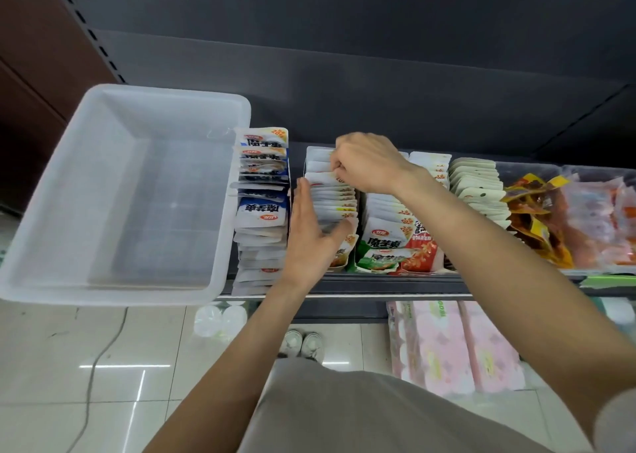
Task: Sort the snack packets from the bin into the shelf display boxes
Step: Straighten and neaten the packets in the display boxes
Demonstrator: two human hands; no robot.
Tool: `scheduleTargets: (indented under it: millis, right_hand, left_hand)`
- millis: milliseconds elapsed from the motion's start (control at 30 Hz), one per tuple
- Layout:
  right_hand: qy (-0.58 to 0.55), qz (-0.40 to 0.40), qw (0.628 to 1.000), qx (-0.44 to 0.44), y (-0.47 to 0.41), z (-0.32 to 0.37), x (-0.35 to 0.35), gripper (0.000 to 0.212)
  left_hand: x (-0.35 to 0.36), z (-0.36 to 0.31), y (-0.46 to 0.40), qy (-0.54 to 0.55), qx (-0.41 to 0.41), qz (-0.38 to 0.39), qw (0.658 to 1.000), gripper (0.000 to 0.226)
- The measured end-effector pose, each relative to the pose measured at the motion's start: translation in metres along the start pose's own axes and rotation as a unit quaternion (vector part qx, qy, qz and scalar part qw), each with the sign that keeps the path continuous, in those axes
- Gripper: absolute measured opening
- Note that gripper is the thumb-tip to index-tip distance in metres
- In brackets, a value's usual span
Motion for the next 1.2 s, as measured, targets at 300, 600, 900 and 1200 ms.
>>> scheduleTargets:
  millis: [300,600,900,1200]
  right_hand:
    - [-0.057,0.072,0.995,0.034,-0.009,-0.005,-0.002,0.020]
    - [-0.031,0.033,0.999,0.014,-0.008,-0.002,-0.010,0.015]
    - [-0.162,-0.110,0.968,0.158,0.021,-0.025,-0.013,0.029]
    - [-0.201,-0.065,0.968,0.138,0.060,0.014,0.022,0.045]
  left_hand:
    - [-0.001,0.001,-0.005,-0.009,0.003,-0.009,1.000,0.087]
    - [-0.003,-0.002,-0.010,-0.043,0.034,-0.004,0.998,0.077]
    - [-0.002,0.002,-0.028,0.032,-0.011,-0.027,0.999,0.077]
    - [-0.003,-0.002,-0.028,0.065,0.026,-0.036,0.997,0.060]
Point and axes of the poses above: each hand's wrist, its own y-axis away from the middle knuckle, its own x-axis out of the palm, z = x × y, the point moved 6 cm from there along -y, towards the middle knuckle, and after that the axes turned 10 degrees about x, right-handed, at the moved point
